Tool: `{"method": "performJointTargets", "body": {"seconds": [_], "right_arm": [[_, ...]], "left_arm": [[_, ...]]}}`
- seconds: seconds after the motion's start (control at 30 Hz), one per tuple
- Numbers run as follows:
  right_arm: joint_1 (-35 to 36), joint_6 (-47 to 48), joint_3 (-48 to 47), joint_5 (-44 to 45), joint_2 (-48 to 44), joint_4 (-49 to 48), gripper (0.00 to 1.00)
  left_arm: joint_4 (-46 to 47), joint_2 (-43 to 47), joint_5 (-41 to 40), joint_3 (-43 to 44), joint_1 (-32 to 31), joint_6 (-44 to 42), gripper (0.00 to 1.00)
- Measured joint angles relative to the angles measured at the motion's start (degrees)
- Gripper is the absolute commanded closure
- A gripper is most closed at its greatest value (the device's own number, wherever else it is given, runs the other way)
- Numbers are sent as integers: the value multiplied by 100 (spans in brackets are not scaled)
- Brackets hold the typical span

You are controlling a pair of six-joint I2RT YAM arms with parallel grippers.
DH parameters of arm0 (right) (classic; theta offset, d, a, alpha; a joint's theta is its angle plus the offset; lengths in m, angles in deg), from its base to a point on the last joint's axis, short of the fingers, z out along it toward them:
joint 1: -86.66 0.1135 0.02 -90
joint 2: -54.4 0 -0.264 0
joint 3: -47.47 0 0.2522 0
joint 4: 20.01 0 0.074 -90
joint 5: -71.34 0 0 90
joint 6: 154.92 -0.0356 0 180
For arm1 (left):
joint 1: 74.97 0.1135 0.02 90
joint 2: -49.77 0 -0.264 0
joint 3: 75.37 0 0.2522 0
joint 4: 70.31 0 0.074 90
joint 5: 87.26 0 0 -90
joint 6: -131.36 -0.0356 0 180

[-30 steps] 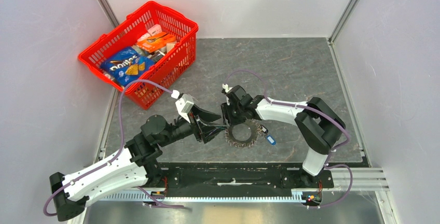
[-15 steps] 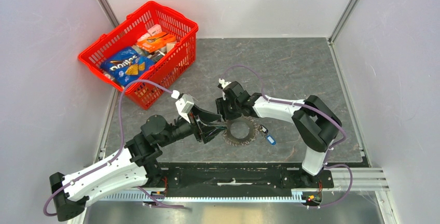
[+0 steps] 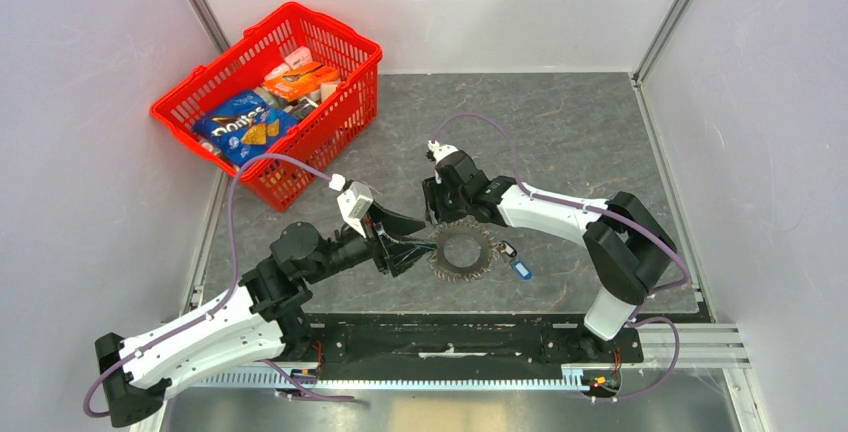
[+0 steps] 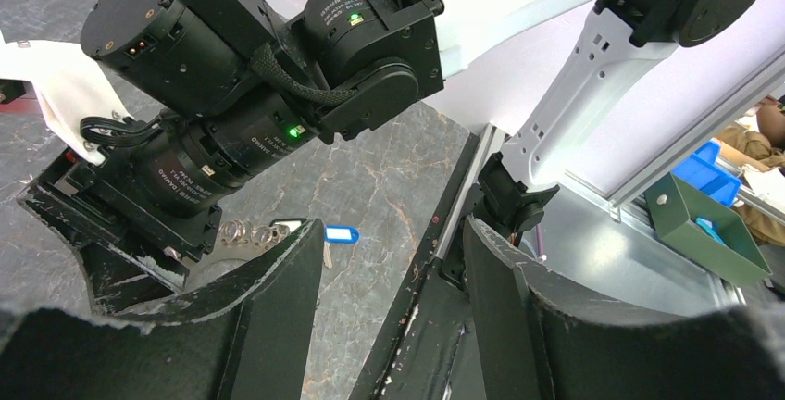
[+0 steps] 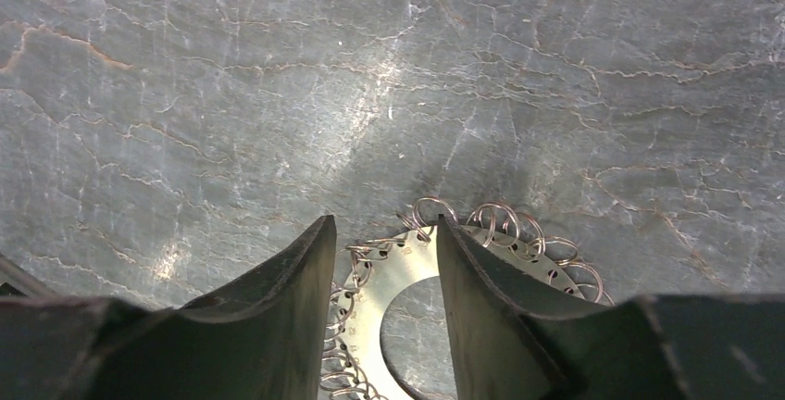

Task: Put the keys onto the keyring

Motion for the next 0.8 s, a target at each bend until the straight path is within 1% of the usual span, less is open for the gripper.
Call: {"method": "performJointTargets", "body": {"seconds": [0.23, 0.47, 0.6, 0.8], "right_arm": [[-4, 61, 0, 57, 105, 96, 53], [-15, 164, 17, -289, 138, 90, 57], [-15, 254, 138, -483, 116, 85, 61], [-15, 363, 190, -551, 103, 98, 65]], "left_arm": [[-2, 52, -2, 0, 0, 0, 36], [-2, 57, -2, 0, 0, 0, 36], [-2, 57, 0, 0, 0, 0, 36], [0, 59, -2, -4, 0, 0, 36]]}}
